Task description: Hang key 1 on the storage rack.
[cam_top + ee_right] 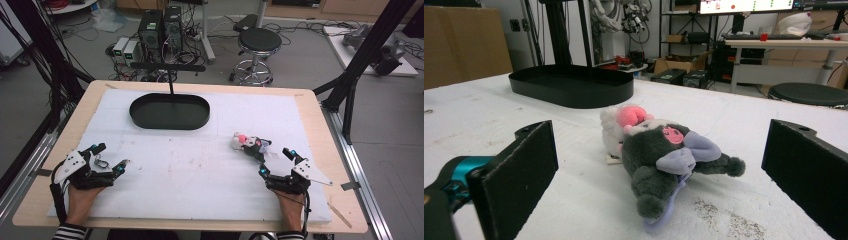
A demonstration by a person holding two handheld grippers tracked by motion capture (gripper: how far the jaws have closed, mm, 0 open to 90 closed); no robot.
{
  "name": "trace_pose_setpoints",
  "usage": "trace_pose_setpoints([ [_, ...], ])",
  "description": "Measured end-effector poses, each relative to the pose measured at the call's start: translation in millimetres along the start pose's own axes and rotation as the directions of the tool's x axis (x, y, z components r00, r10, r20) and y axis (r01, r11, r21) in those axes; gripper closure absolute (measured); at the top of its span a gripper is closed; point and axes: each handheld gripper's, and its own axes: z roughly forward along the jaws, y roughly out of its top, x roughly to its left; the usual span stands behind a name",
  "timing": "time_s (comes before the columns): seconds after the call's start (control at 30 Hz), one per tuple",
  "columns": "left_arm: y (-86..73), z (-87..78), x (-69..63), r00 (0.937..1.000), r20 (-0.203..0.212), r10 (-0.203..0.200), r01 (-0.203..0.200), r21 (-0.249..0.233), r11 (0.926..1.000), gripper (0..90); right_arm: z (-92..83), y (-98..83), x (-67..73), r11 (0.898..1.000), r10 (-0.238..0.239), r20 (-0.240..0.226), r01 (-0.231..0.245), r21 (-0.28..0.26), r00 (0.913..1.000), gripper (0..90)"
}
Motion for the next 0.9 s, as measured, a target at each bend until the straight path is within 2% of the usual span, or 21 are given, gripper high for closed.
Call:
trace_pose_setpoints([
  [0.27, 0.0, -0.2, -0.4, 1.0, -0.002, 0.009, -0.009, 0.004, 0.9999, 1.7, -0.1, 0.0, 0.4, 1.0, 0.004, -0.001, -0.004, 0.0, 1.0, 0.6],
  [0.4, -0.1, 0.0, 0.1, 1.0, -0.004, -0.005, 0.005, 0.001, 1.0, 1.7, -0.1, 0.1, 0.5, 1.0, 0.001, 0.001, -0.001, 0.0, 1.0, 0.6],
  [0.63, 0.0, 0.0, 0.1, 1.0, -0.003, -0.005, 0.005, 0.002, 1.0, 1.7, -0.4, 0.0, 1.5, 1.0, -0.014, 0.001, 0.014, -0.004, 0.9999, 0.6],
  [0.9, 0.0, 0.3, -0.4, 1.0, -0.006, 0.002, -0.002, 0.001, 1.0, 1.7, -0.1, 0.5, 0.0, 1.0, -0.006, -0.014, 0.006, -0.006, 0.9999, 0.6],
])
